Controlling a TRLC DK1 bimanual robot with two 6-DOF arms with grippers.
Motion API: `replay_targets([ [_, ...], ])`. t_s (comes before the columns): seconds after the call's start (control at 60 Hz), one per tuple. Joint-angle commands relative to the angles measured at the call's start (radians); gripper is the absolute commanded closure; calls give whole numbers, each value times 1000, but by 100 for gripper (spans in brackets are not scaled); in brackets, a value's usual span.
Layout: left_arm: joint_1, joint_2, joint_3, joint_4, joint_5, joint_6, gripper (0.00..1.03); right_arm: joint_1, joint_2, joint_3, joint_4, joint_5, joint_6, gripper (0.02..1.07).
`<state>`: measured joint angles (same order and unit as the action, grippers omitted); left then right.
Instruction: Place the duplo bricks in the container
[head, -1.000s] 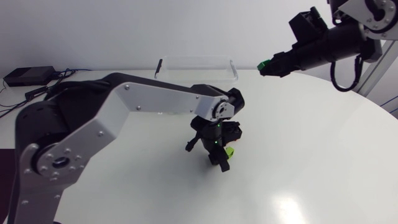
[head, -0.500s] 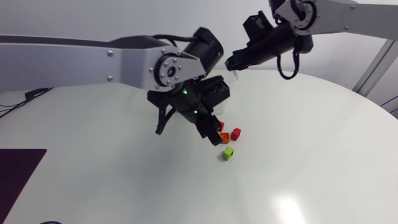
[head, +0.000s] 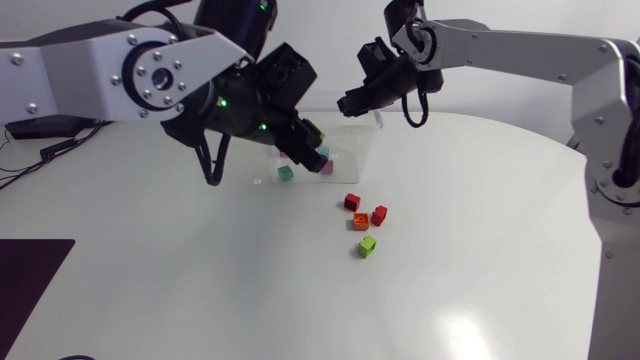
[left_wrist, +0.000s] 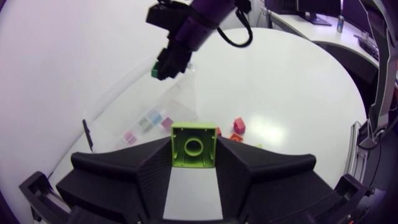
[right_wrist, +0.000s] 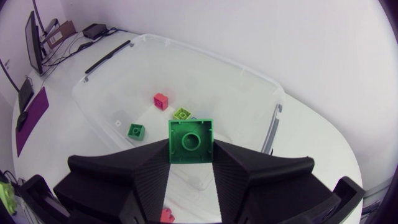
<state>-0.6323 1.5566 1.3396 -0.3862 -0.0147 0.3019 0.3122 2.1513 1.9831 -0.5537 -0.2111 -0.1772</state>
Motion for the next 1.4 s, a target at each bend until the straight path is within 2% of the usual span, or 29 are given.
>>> replay_targets([
  [0.0, 39, -26, -23, 70, -14, -47, 90, 10, 59, 63, -26, 16, 22, 39],
  [0.05, 60, -20, -23, 119, -16, -57, 90, 15, 61, 72, -35, 29, 19, 12],
  [0.067, 68, -15, -22, 138, -14, -61, 90, 18, 59, 72, -37, 33, 18, 7],
  [0.083, 72, -10, -22, 153, -14, -66, 90, 18, 55, 71, -38, 35, 18, 6],
  [0.217, 120, 102, 29, 244, -14, -81, 90, 18, -24, 14, -41, 38, 13, 6],
  [0.35, 152, 238, 135, 262, -14, -110, 90, 22, -153, -121, -40, 36, -13, 6],
  [0.667, 210, 540, 448, 239, -16, -156, 90, 82, -530, -650, -28, 38, -67, 7],
  [0.917, 255, 749, 779, 89, -34, -187, 89, 119, -631, -958, 46, 45, -76, 7],
  [1.167, 266, 928, 1084, -49, -56, -207, 88, 136, -551, -1078, 146, 59, -76, 7],
  [1.233, 267, 987, 1185, -103, -57, -215, 77, 137, -522, -1084, 166, 61, -79, 7],
  [1.317, 269, 1105, 1406, -249, -56, -225, 49, 145, -482, -1084, 182, 65, -81, 10],
  [1.383, 266, 1251, 1712, -414, -56, -230, 24, 148, -449, -1081, 201, 70, -84, 10],
])
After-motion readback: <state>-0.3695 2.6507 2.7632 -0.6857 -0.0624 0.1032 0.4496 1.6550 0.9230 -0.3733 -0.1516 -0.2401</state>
